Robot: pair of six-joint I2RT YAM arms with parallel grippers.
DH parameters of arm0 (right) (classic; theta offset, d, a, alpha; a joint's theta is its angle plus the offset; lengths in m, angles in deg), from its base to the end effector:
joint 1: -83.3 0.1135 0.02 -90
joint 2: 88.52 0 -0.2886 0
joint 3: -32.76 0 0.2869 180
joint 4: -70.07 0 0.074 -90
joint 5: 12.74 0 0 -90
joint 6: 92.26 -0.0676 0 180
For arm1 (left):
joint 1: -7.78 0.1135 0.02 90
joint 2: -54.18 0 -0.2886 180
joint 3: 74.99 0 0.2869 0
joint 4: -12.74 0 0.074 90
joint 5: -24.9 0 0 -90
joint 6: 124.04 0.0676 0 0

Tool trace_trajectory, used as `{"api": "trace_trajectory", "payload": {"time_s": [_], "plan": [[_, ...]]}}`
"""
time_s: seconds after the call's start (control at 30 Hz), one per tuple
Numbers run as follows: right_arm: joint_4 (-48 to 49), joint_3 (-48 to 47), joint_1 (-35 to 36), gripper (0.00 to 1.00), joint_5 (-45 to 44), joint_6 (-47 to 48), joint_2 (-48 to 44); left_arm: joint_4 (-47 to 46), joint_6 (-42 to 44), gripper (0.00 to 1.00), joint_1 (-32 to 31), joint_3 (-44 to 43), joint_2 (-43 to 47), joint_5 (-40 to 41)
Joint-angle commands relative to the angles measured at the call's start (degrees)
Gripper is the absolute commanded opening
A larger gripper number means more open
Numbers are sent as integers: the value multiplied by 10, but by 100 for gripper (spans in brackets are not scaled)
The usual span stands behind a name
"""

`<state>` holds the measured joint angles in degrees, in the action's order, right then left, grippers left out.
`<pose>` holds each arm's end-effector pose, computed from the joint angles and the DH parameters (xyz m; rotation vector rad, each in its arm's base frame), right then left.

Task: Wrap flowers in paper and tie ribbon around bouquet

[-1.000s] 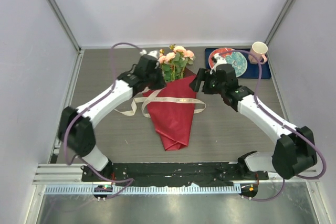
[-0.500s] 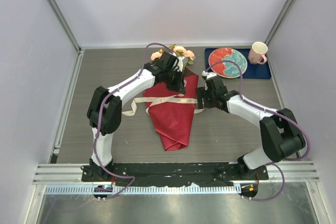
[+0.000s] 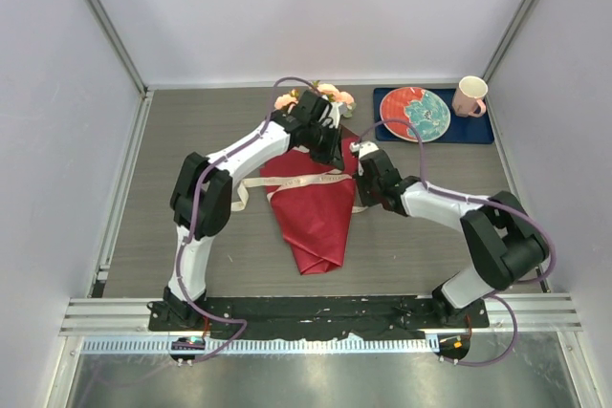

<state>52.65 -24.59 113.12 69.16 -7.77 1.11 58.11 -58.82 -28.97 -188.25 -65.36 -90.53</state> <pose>0.3100 0.1667 0.1414 -0.4497 2.3874 0.1066 0.4083 -0.3411 0.2273 0.4775 2.5836 -0.9738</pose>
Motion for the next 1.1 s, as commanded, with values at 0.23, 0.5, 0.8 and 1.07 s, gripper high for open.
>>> {"api": "trace_trajectory", "payload": {"time_s": [0.23, 0.5, 0.8, 1.07], "plan": [[31, 62, 99, 0, -97, 8, -147, 76, 32, 11, 2, -146, -111, 6], [86, 78, 103, 0, -133, 18, -203, 159, 99, 8, 1, -154, -123, -114], [100, 17, 103, 0, -110, -13, -100, 103, 117, 12, 3, 11, -33, -248], [117, -5, 90, 1, -79, -42, -48, 78, 82, 36, 27, 42, -13, -217]]}}
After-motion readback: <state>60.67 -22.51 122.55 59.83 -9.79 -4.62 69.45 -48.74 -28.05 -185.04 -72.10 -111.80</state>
